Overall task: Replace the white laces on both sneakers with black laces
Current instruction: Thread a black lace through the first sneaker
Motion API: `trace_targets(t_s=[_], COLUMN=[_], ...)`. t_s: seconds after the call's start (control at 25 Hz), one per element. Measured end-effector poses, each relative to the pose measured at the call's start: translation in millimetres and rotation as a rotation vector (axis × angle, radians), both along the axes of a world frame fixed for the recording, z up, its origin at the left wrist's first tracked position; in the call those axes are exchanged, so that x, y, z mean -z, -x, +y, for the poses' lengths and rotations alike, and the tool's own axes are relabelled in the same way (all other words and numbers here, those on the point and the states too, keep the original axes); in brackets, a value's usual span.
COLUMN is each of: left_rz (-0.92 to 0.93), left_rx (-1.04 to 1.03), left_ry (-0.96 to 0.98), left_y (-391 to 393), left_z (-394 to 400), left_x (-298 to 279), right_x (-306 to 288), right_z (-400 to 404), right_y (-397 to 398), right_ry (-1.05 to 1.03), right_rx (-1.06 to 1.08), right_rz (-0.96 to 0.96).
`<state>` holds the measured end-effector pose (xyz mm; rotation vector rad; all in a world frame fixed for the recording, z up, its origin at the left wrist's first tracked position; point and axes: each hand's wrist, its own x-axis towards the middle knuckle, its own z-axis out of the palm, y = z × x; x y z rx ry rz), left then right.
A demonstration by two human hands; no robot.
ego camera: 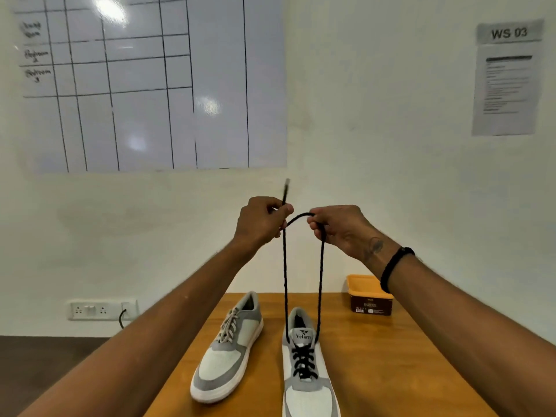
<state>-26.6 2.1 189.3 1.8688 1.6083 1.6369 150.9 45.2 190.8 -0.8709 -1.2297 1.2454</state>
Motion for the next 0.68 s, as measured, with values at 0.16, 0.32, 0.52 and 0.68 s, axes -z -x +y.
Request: trace_targets(t_s=[0.16, 0.32, 0.52, 0.68], left_rz=[0.253, 0.223, -0.068, 0.021], left_rx=[-0.031, 0.178, 0.38, 0.46], left_ry=[-0.161, -0.085, 0.378, 0.729], left_y=[-4.1, 3.5, 0.9, 12.3], left_z=[-6.2, -4.7, -12.3, -12.0], left_x=[1.1, 20.3, 56.6, 92.3], right_x=[4.0, 18.0, 38.9, 53.2], right_z=[-10.2, -21.2, -23.4, -33.4], right_y=[3.3, 2.0, -4.8, -36.4], right_ry=[0.015, -0.034, 0.033, -0.101], right_rx=[-0.275, -0.413, -0.448, -0.622], right_rz=[-0.142, -0.256, -0.241, -0.556])
